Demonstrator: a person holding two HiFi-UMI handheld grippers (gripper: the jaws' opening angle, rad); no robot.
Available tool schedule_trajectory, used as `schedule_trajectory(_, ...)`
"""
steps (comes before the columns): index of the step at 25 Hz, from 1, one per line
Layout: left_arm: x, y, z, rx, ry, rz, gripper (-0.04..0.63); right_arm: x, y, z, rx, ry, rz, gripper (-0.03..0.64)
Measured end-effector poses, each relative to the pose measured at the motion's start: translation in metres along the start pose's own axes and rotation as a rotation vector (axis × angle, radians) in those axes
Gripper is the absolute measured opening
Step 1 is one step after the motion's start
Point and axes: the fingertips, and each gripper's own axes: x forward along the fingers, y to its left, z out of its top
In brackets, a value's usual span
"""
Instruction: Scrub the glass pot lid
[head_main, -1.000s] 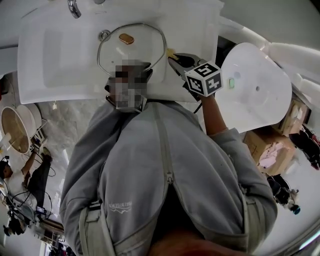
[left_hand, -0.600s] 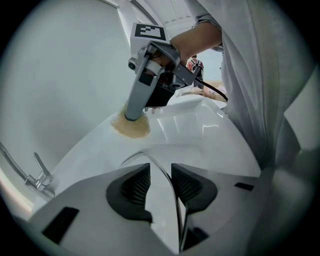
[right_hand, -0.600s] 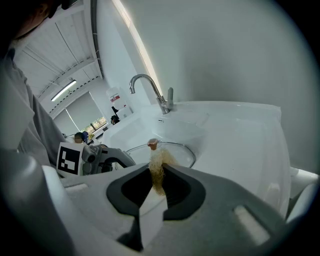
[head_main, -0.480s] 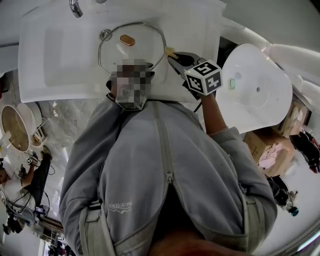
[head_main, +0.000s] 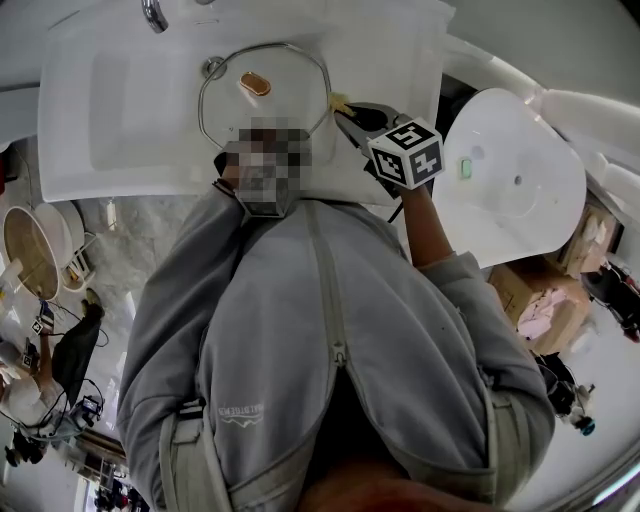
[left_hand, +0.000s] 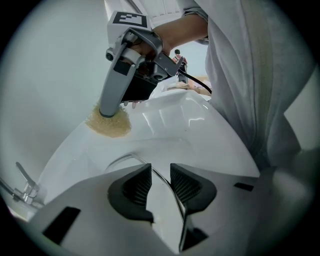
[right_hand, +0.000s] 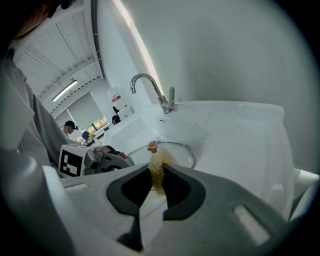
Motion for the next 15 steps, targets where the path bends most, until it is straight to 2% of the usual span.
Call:
schedule_trajectory(4,-0.002,-0.001,0.001,-0.018,-0.018,-0.025,0.109,0.001,0.001,0.001,0.001,0.000,0.001,0.049)
schedule_trajectory(7,-0.003,0.001,0.003,-0.082,-0.051,-0.067,0.075,0.002,0.001,0.000,0.001,0.003,0.007,0.049)
schedule_trajectory(11,-0.012,0.014,0.003,-0.258,-0.110,-0.103,0.067,0.007,0.006,0.002,-0.004,0.010,0.023,0.048)
schedule_trajectory(15,-0.037,0.040,-0.011,-0.498,-0.193,-0.051,0.067,0.018,0.013,0.010,-0.017,0.013,0.041,0.049)
